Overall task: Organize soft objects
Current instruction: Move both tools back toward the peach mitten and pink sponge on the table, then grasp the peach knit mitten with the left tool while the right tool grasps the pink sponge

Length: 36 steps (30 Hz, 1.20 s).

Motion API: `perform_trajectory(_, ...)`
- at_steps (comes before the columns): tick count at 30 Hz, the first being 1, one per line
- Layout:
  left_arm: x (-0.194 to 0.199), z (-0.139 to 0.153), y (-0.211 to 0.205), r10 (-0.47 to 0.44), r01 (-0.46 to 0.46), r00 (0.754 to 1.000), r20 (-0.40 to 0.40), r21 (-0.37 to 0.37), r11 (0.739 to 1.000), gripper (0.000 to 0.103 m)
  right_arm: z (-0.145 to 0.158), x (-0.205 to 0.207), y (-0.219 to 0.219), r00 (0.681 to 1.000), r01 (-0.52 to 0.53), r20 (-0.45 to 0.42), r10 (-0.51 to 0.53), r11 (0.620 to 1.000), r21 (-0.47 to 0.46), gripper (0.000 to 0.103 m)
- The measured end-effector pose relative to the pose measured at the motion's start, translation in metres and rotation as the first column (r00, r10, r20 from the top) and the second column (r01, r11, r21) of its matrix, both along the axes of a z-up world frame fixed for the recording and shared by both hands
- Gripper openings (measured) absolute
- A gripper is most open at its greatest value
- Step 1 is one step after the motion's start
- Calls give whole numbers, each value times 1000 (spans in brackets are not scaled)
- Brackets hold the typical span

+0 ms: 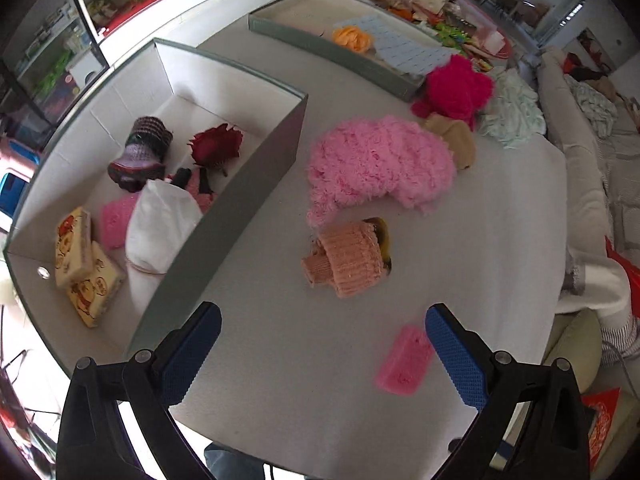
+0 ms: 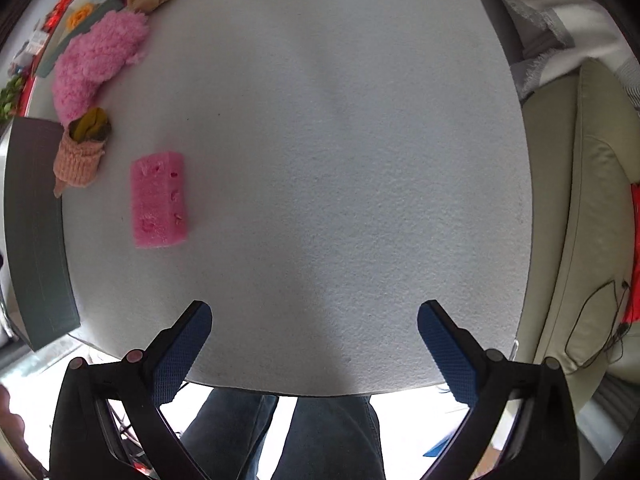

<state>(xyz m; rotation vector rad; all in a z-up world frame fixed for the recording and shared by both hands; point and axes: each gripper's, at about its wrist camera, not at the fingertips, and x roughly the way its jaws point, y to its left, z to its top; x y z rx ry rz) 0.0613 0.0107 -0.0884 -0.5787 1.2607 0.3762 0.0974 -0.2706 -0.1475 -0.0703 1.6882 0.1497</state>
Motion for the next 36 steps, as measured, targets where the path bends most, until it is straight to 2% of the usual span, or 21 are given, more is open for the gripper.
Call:
perform_trajectory(2,18,-21,1,34,-34,998,-45,-5,999,103,-1,6,15,995,-96,30,96,995,1,103)
perform_trajectory(4,35,-36,3,43,-43,997,-68,-2,999,103,-2,10,35,976,-207,71,205,978,22,103)
perform_trajectory(6,46,-49,2,53,-54,994,-91,-6,999,103,-1,12,59,929,-354,130,346,934,41,103)
perform_trajectory(8,53,-60,2,64,-68,990,-125,-23,997,103,-3,9,86,817,-553,201,540,833,8,103)
perform_trajectory(10,56,-69,2,82,-88,986,-144,-37,995,103,-6,2,108,653,-727,253,713,685,-55,103)
perform_trajectory(12,58,-76,4,91,-98,984,-156,-39,994,103,-13,-4,122,501,-841,269,823,536,-76,103)
perform_trajectory(14,61,-85,4,89,-96,980,-179,-33,995,103,-23,-7,132,393,-903,263,881,424,-69,103)
perform_trajectory(15,62,-90,4,85,-93,979,-187,-37,995,103,-29,-7,135,356,-921,256,899,383,-67,103)
perform_trajectory(17,63,-99,3,70,-79,975,-212,-32,996,103,-41,-2,140,329,-935,242,913,351,-55,103)
perform_trajectory(19,62,-106,6,73,-84,971,-229,-39,996,103,-50,4,144,328,-936,232,916,348,-49,103)
perform_trajectory(20,63,-105,6,64,-70,973,-222,-19,997,103,-52,6,145,331,-938,231,915,346,-30,103)
perform_trajectory(24,70,-105,0,17,-13,971,-239,19,1000,103,-53,5,149,292,-950,253,922,311,-38,103)
perform_trajectory(33,70,-103,-4,16,-11,972,-235,23,1000,103,-52,9,153,269,-957,254,929,287,-38,101)
perform_trajectory(36,69,-101,1,17,-12,973,-232,25,1000,103,-47,-3,151,269,-957,256,929,287,-39,101)
